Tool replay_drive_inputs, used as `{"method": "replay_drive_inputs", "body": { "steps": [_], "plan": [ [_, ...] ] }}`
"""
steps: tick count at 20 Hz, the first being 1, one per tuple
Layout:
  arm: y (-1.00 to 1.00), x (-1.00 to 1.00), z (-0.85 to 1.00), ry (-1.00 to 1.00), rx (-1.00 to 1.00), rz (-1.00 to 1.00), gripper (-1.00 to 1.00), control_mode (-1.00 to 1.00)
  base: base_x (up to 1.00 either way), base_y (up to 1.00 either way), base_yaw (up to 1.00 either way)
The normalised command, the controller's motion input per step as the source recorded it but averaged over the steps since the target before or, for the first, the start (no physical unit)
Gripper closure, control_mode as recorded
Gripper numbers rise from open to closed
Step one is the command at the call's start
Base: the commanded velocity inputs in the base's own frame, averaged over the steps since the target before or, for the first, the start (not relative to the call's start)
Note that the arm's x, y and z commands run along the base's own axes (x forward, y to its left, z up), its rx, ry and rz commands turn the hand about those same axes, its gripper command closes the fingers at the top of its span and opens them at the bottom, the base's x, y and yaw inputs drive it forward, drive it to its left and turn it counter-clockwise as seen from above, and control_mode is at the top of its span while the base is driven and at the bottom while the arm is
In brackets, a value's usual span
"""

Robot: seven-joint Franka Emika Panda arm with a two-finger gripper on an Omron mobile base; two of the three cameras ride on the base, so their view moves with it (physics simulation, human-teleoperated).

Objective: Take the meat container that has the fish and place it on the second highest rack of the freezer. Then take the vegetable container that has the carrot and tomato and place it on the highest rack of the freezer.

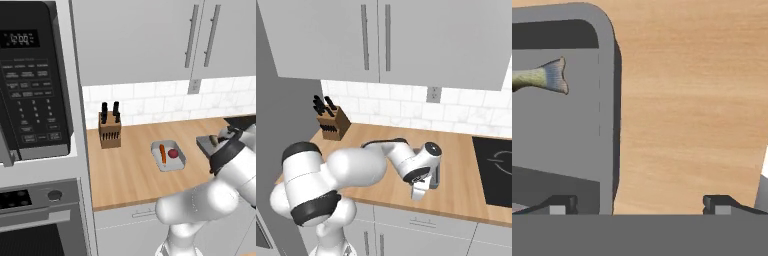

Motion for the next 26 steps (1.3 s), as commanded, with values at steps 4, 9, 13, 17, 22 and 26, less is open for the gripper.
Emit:
{"method": "replay_drive_inputs", "body": {
  "steps": [4,9,13,17,22,26],
  "plan": [
    [-0.22,0.20,-0.19,0.01,0.06,-0.03,-1.00,-1.00,0.00,0.00,0.00],
    [-0.16,0.10,-0.32,0.01,0.03,-0.04,-1.00,-1.00,0.00,0.00,0.00],
    [-0.02,0.22,-0.30,0.03,0.00,-0.04,-1.00,-1.00,0.00,0.00,0.00],
    [0.00,0.23,-0.15,0.03,0.00,-0.02,-1.00,-1.00,0.00,0.00,0.00],
    [0.03,0.08,-0.34,0.05,0.00,-0.01,1.00,-1.00,0.00,0.00,0.00],
    [0.23,0.00,-0.49,0.05,0.00,0.00,1.00,-1.00,0.00,0.00,0.00]
  ]
}}
